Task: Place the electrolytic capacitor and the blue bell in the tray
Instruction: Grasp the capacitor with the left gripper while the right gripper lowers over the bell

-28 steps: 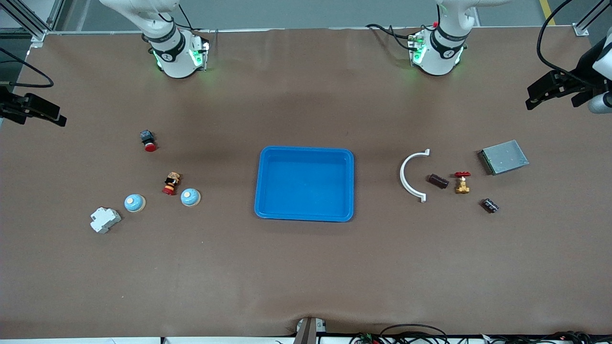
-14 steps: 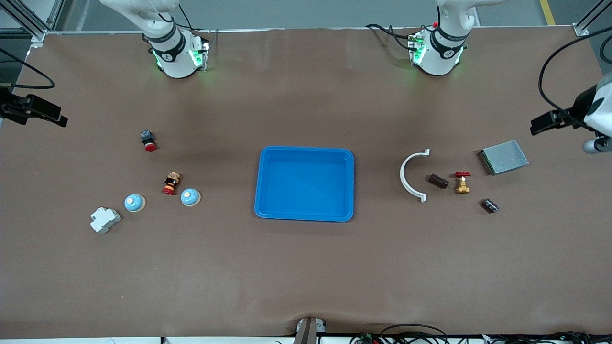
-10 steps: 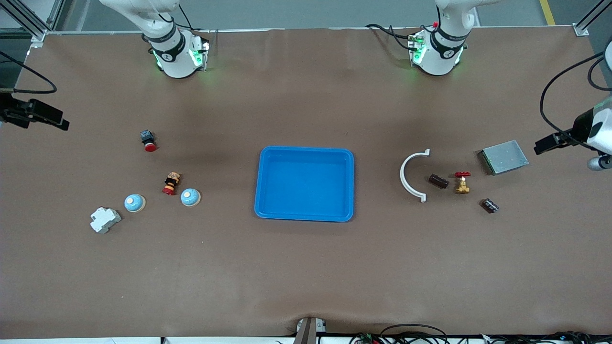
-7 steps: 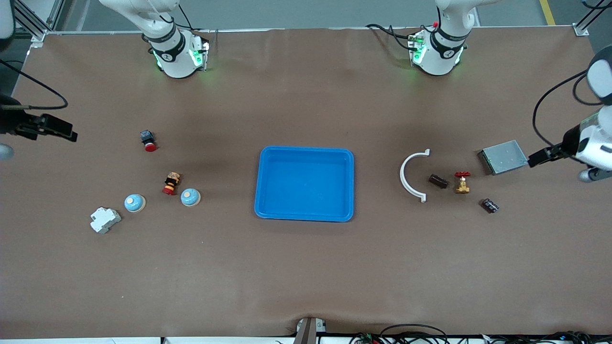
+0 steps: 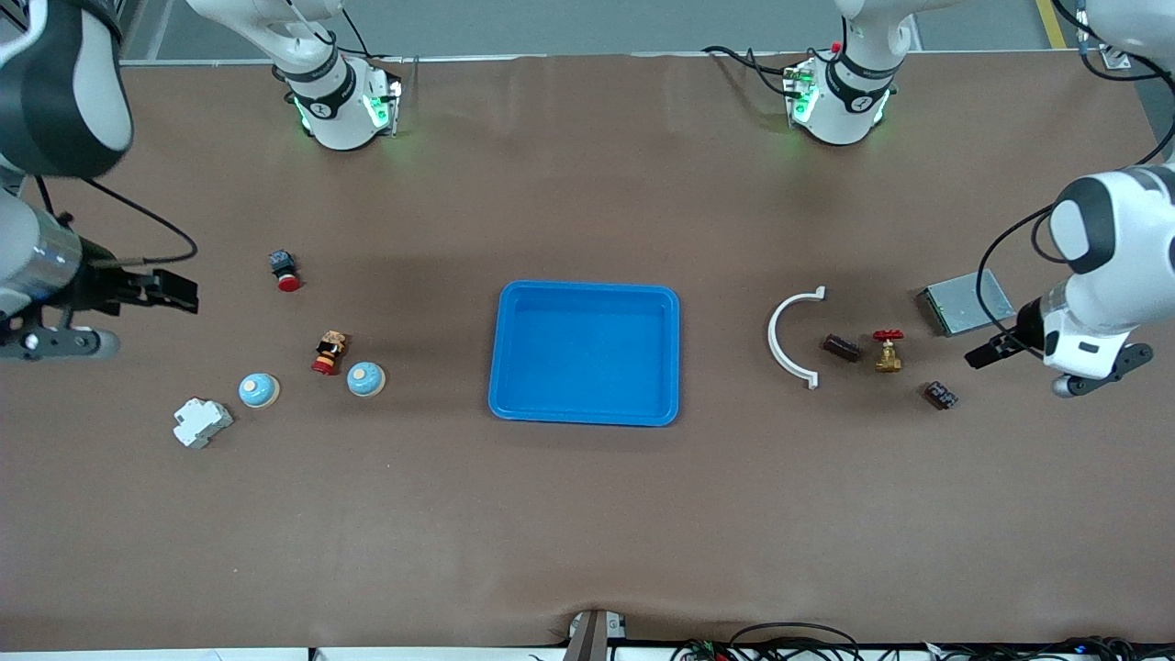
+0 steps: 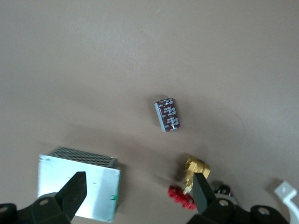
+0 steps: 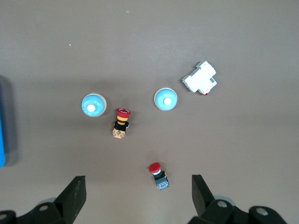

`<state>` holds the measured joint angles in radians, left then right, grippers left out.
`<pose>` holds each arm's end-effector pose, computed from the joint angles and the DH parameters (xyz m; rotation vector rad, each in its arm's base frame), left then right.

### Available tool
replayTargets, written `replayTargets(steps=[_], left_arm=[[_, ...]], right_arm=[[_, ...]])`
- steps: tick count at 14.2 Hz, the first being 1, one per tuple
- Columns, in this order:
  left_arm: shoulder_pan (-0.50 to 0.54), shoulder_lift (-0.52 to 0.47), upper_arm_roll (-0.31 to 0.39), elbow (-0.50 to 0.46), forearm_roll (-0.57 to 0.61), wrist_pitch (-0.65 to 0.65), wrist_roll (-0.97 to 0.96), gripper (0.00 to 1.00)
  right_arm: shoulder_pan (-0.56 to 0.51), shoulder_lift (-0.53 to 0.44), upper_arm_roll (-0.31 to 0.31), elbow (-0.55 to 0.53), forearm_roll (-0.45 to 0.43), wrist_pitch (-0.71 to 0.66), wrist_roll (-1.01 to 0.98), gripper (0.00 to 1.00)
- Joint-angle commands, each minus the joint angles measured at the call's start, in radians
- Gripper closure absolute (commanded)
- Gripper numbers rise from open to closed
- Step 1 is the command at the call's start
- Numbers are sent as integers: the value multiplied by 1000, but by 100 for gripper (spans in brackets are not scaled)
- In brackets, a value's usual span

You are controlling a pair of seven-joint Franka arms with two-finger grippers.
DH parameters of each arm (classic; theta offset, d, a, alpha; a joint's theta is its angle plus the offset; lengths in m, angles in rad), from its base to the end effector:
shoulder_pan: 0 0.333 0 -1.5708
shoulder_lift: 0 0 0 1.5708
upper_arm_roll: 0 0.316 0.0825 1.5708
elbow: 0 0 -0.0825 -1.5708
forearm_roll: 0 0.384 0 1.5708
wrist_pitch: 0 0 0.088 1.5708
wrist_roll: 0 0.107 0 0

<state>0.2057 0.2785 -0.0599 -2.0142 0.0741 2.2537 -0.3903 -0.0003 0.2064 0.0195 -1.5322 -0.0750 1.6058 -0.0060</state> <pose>0.5860 0.0891 0.3123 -3.0042 -0.7515 0.0511 0.6110 0.0029 0.5252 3.0630 0.0500 -0.2029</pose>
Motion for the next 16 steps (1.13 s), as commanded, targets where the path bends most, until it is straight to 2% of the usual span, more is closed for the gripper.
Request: replayTargets(steps=[1, 4, 6, 7, 9, 13, 16], left_arm=[[-3, 56, -3, -1, -8, 56, -48, 0], [-2, 120, -1, -3, -8, 130, -64, 1], [20, 160, 0, -1, -7, 203, -64, 5], [30, 169, -1, -1, -7, 217, -65, 10], [31, 186, -3, 8, -17, 224, -71, 15], [21, 222, -4, 9, -17, 303, -71, 18], [17, 268, -6, 9, -17, 372, -73, 25]], right_arm=[[-1, 31, -1, 24, -17, -10, 1, 0], [11, 62, 0, 17, -8, -11, 14, 0], [14, 80, 0, 12, 107, -1, 117, 0], [17, 91, 0, 10, 144, 12, 191, 0], [40, 107, 0, -9, 149, 70, 224, 0], [72, 107, 0, -133, 150, 248, 231, 0], [85, 107, 0, -212, 150, 360, 233, 0]])
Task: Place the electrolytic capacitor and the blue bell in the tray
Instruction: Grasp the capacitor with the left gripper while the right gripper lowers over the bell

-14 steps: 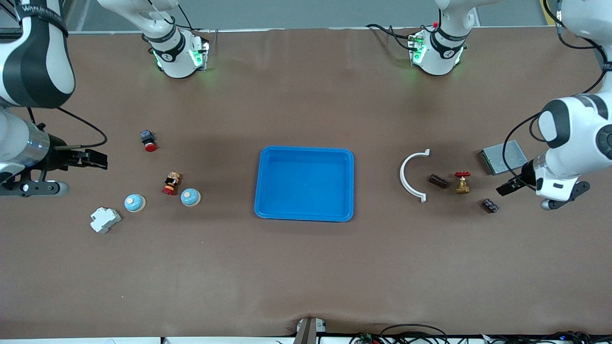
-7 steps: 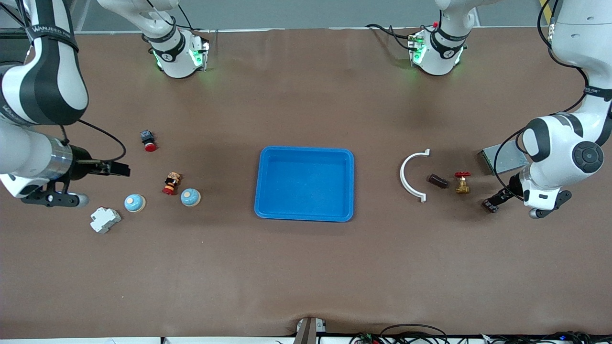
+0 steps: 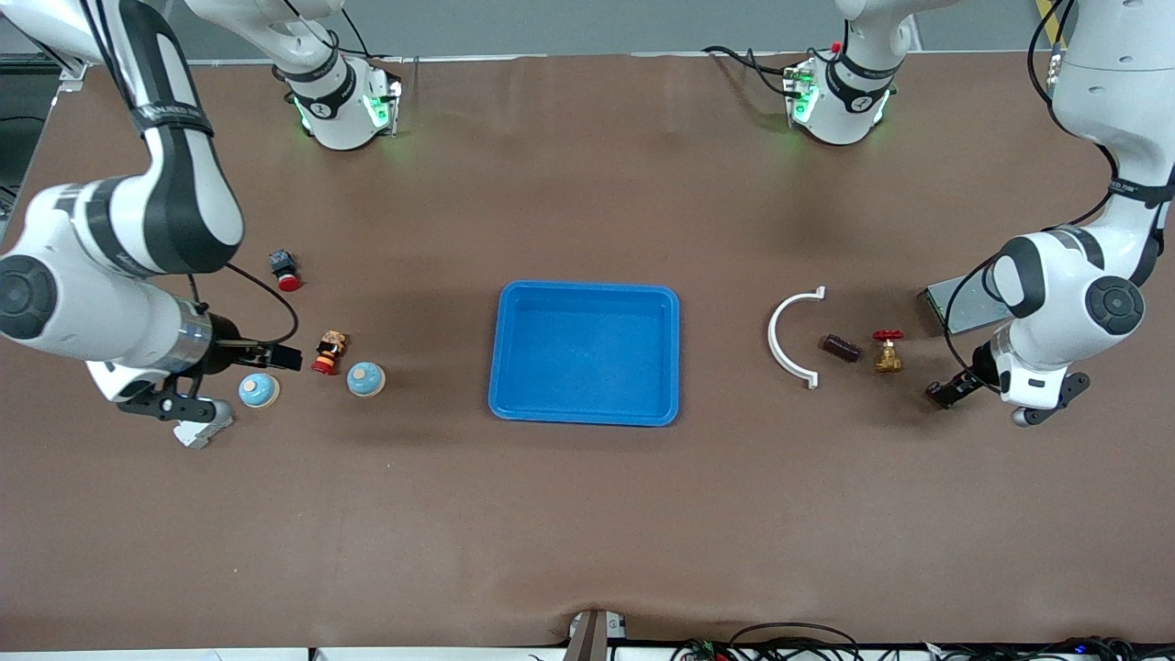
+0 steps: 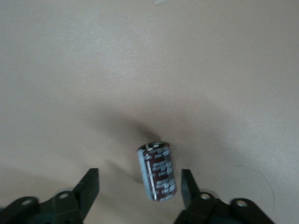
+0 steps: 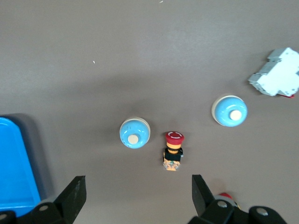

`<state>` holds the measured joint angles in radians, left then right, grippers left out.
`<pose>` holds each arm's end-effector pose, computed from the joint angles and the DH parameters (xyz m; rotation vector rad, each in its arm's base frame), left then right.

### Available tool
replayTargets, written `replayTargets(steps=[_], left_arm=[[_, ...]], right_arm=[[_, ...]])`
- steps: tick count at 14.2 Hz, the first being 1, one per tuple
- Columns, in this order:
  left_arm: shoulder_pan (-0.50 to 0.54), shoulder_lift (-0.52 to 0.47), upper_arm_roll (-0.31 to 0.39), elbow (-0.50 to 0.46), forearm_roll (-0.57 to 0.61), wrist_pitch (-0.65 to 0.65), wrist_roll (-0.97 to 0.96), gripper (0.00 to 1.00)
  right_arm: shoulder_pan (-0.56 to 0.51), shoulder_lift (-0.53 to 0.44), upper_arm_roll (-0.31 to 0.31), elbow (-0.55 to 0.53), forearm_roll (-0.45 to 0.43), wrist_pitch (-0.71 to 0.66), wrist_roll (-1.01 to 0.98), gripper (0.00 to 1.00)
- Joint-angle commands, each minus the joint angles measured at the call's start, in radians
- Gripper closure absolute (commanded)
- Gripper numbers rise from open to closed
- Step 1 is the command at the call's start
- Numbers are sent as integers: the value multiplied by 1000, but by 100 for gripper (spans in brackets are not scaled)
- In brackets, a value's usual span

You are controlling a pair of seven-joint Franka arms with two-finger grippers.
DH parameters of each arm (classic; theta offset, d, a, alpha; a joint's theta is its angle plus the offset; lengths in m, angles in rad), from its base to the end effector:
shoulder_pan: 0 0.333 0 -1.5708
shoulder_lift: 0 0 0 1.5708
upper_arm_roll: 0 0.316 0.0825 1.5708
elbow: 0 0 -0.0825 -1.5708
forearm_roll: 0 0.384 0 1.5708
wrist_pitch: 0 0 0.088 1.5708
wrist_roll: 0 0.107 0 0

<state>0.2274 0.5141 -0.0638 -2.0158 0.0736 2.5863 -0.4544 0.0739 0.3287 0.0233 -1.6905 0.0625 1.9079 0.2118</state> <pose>0.6012 0.0987 0.1993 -3.0145 -0.8762 -0.0925 0.6342 0.0651 0.3974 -3.0811 0.2151 0.1855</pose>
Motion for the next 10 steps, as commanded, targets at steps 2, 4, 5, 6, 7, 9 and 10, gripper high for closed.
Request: replayTargets(steps=[2, 4, 5, 6, 7, 9, 10], left_arm=[[-6, 34, -2, 11, -17, 40, -9, 32], [-8, 40, -2, 9, -17, 40, -7, 57], [-8, 40, -11, 8, -17, 40, -9, 70], [-6, 37, -19, 8, -17, 35, -10, 84], [-5, 34, -19, 8, -18, 32, -13, 100], [-6, 14, -22, 6, -17, 5, -15, 100], [-6, -6, -27, 6, -17, -30, -15, 100]], right_arm=[[18, -2, -3, -90, 13, 124, 15, 0], [23, 9, -3, -123, 13, 172, 15, 0], [27, 15, -3, -124, 13, 177, 15, 0], [27, 29, -5, -126, 13, 181, 15, 0], [27, 45, -3, -126, 13, 194, 15, 0], [39, 65, -3, -146, 13, 241, 15, 0], [46, 69, -3, -158, 14, 267, 15, 0]])
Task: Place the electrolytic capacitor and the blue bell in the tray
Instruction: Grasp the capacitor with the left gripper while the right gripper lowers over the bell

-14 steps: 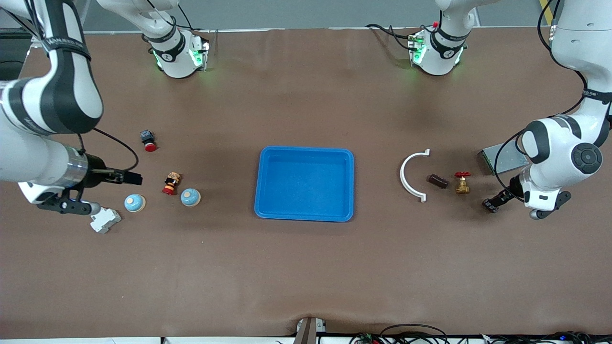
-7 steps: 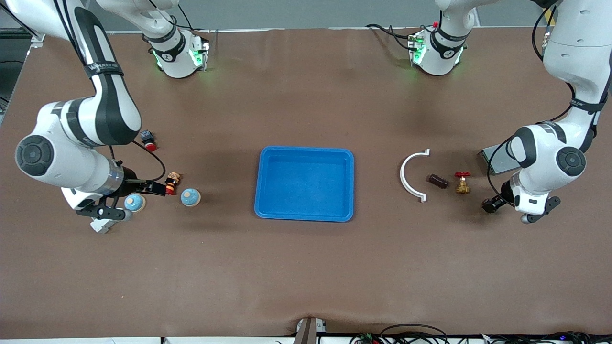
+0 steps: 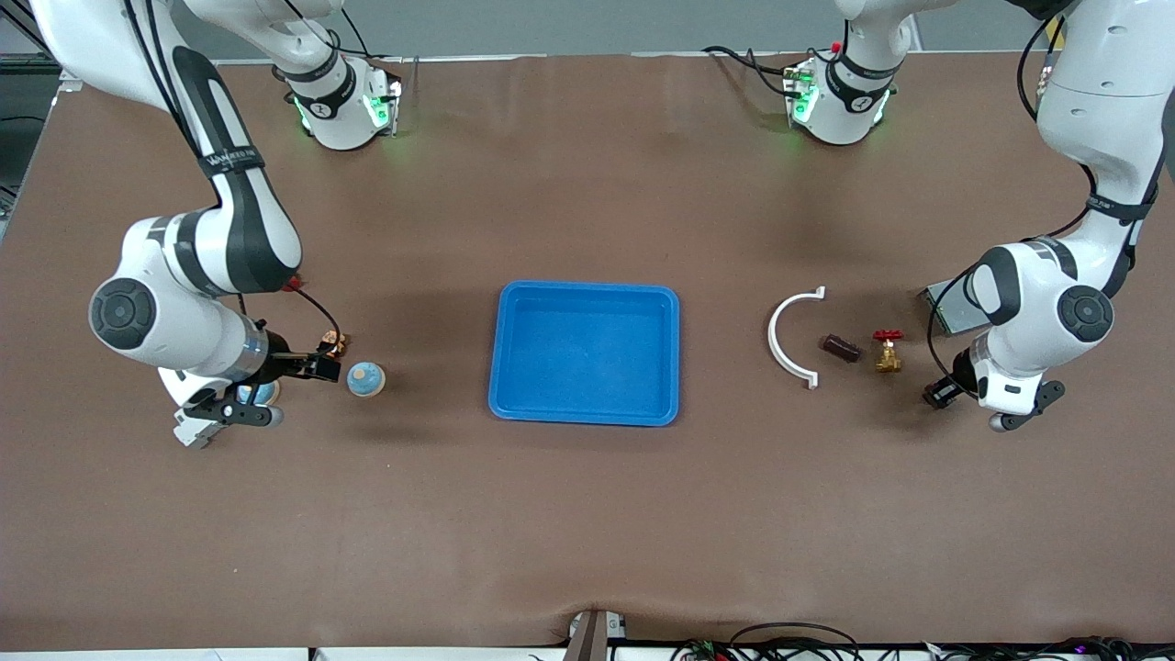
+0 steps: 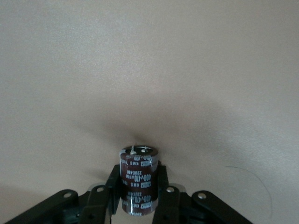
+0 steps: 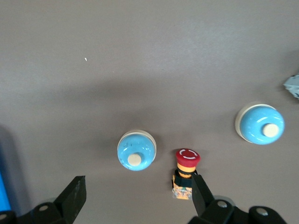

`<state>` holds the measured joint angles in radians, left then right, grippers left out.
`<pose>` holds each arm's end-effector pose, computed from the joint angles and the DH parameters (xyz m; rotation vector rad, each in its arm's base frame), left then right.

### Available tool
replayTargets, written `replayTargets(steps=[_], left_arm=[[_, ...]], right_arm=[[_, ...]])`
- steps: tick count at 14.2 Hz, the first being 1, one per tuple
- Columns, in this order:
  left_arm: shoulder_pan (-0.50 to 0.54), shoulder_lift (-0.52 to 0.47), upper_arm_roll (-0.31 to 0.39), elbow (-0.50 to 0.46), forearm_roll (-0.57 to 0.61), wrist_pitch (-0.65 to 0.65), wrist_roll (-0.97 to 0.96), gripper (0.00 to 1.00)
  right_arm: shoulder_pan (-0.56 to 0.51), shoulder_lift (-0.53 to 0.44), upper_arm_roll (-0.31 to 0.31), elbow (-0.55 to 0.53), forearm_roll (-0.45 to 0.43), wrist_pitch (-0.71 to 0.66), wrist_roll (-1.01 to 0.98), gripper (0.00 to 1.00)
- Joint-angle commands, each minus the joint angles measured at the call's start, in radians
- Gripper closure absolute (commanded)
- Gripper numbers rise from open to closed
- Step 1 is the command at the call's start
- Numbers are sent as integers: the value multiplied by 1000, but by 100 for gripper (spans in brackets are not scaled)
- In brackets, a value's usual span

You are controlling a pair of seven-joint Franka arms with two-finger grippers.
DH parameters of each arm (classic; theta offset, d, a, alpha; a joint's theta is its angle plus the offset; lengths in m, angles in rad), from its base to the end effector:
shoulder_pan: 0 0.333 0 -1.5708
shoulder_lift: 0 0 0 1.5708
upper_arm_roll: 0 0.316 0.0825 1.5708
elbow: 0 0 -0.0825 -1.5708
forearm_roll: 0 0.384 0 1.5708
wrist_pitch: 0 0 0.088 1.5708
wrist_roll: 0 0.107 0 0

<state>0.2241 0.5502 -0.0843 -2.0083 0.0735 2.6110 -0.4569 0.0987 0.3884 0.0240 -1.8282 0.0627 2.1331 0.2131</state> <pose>0.6037 0.0843 0.1830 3.0104 0.8460 0.0844 0.6262 0.0790 0.3152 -3.0860 0.1969 0.1431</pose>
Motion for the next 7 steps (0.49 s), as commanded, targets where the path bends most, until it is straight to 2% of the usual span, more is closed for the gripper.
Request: replayTargets(steps=[1, 3, 7], left_arm=[[0, -67, -29, 3, -18, -102, -17, 100], [-2, -123, -63, 3, -17, -190, -66, 100], [-2, -200, -182, 16, -8, -317, -204, 100]], right_arm=[[21, 20, -4, -34, 14, 72, 14, 0], [22, 49, -4, -46, 13, 119, 14, 0], [41, 84, -6, -54, 13, 162, 12, 0]])
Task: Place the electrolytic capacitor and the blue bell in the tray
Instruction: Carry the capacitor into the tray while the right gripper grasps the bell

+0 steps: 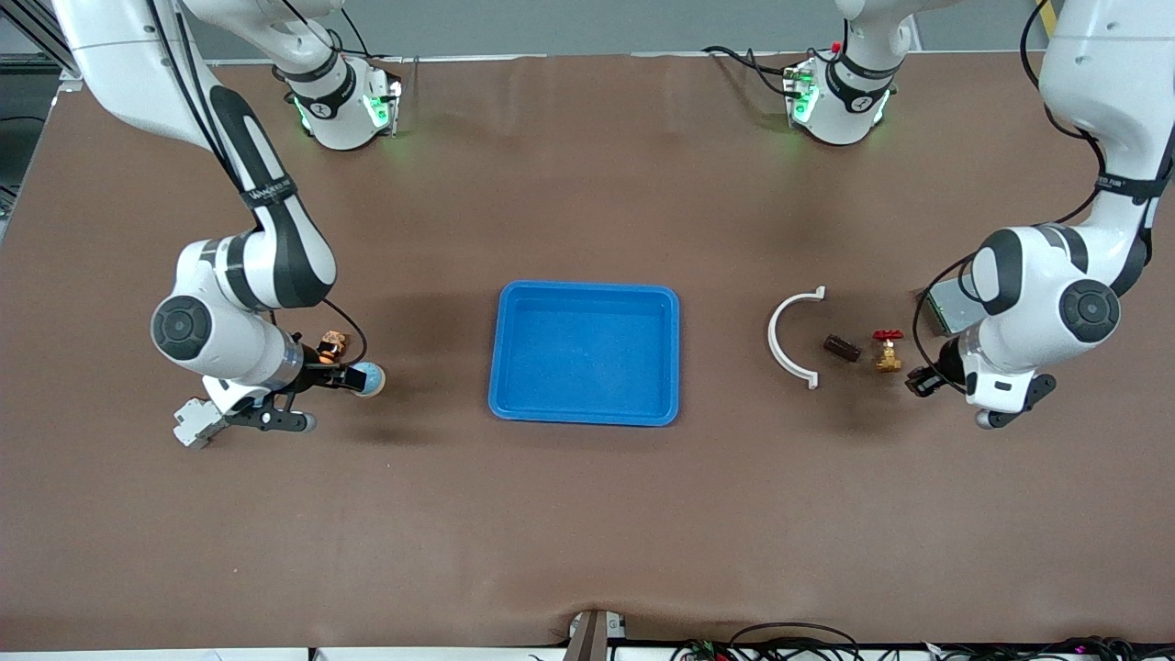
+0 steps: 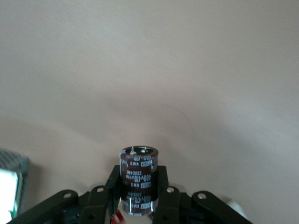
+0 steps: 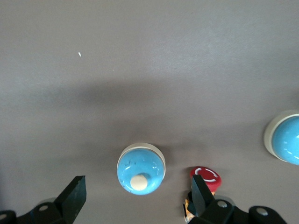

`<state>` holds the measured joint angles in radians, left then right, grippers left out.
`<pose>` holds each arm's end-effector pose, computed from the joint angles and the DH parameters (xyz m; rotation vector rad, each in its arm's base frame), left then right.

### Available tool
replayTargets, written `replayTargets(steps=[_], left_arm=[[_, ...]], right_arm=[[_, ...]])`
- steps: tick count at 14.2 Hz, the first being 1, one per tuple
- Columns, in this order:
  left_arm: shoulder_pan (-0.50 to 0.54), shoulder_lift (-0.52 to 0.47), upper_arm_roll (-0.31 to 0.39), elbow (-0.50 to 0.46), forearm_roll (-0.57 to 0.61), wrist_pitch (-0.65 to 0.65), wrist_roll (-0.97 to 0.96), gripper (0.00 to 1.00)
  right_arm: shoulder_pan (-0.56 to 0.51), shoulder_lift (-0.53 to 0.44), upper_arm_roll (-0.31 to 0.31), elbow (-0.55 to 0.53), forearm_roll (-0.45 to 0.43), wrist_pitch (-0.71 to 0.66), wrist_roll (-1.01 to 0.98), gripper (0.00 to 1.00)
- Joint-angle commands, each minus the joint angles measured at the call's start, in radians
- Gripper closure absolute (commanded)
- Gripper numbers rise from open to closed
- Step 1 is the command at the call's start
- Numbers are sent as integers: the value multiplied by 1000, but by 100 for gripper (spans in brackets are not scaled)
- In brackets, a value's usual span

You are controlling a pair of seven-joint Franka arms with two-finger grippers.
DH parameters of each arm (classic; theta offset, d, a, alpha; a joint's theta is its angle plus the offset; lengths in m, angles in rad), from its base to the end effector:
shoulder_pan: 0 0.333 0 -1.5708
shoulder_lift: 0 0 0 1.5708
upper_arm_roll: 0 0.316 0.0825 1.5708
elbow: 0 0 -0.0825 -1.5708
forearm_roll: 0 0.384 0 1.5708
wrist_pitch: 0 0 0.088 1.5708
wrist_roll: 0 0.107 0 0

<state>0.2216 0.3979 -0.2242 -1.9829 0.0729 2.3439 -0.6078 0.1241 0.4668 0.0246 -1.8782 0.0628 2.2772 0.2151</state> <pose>0.6077 0.0041 0.2666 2.9900 0.8750 -0.0541 0.6217 0.0939 0.2560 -3.0902 0.1718 0.1194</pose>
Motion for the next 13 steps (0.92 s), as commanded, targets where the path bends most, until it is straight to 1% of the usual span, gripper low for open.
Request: replayTargets(steps=[1, 3, 4, 6, 10, 13], left_arm=[[1, -50, -75, -2, -7, -63, -114, 100], [-5, -44, -142, 16, -5, -66, -260, 100], [-19, -39, -162, 24, -5, -66, -320, 100], [-82, -24, -172, 42, -5, -66, -430, 100], [-223, 2, -170, 81, -4, -66, -657, 100], [-318, 44, -170, 131, -4, -66, -812, 100]], right_arm=[[14, 12, -6, -13, 12, 21, 10, 0], [20, 12, -6, -65, 12, 94, 10, 0], [23, 12, -6, -96, 12, 146, 9, 0], [32, 15, -6, -139, 11, 211, 7, 0], [37, 41, -6, -144, 11, 212, 7, 0], [37, 56, -6, -144, 11, 212, 7, 0]])
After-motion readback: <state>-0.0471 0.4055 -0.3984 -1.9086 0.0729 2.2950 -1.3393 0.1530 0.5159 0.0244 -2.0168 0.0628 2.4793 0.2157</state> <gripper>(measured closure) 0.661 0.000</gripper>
